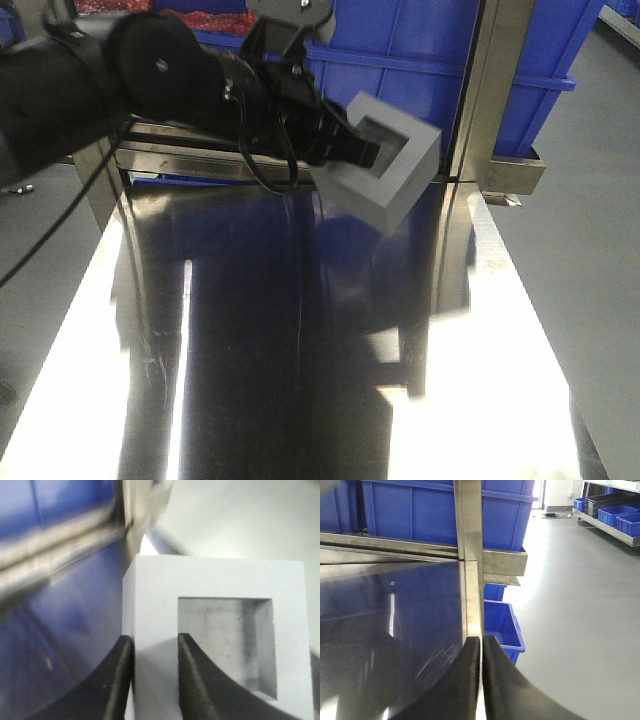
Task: Sort gray base to blue bin
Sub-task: 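Lift the gray block with the left gripper and raise it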
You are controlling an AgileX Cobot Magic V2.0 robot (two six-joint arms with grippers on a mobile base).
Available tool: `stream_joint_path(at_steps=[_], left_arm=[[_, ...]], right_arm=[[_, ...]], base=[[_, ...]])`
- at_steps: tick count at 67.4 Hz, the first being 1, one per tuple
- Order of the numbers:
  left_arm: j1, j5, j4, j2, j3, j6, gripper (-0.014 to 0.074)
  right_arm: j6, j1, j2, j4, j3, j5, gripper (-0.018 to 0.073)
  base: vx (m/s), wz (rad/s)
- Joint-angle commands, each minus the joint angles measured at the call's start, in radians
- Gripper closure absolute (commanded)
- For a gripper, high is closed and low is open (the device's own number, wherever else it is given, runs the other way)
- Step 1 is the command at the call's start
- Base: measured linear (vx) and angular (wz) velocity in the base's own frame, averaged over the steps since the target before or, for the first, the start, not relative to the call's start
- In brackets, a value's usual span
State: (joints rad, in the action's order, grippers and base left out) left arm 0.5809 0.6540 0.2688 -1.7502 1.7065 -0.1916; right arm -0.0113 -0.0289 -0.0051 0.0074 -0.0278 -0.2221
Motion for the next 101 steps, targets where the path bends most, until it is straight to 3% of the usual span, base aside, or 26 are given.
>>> stream_joint_path(at_steps=[1,8,18,42,65,81,101], left_arm=[[0.022,-0.112,-0.009,0.112,0.031,-0.006,0.0605],[0.03,-0.117,-0.009,0.17,0.023,-0.006,0.0605],[0.033,-0.218,-0.008,0.273,-0.087,-0.006,0.0605],[0.033,-0.493,-0.005,0.6,-0.605,-0.005,0.0605],[0.033,-0.837,0.03,0.985,-1.059,-0.001,0.0605],[0.033,-0.862,0.03,1.191,-1.214,-0.003,0.0605],[0.033,-0.863,0.03,1.25,-1.217,-0.003,0.0605]], right_arm=[[0.011,-0.002,0.018,-0.007,-0.002,0.072,0.0564],[0.011,-0.002,0.018,-0.007,-0.002,0.072,0.0564],[0.011,-0.002,0.018,-0.007,-0.002,0.072,0.0564],[0.011,-0.002,0.018,-0.007,-0.002,0.072,0.0564],[0.011,-0.002,0.018,-0.007,-0.002,0.072,0.0564],[0.011,-0.002,0.018,-0.007,-0.002,0.072,0.0564],[0.011,-0.002,0.018,-0.007,-0.002,0.072,0.0564]], base=[[0.0,0.0],[0.0,0.0],[0.0,0.0],[0.0,0.0],[0.0,0.0],[0.0,0.0],[0.0,0.0]])
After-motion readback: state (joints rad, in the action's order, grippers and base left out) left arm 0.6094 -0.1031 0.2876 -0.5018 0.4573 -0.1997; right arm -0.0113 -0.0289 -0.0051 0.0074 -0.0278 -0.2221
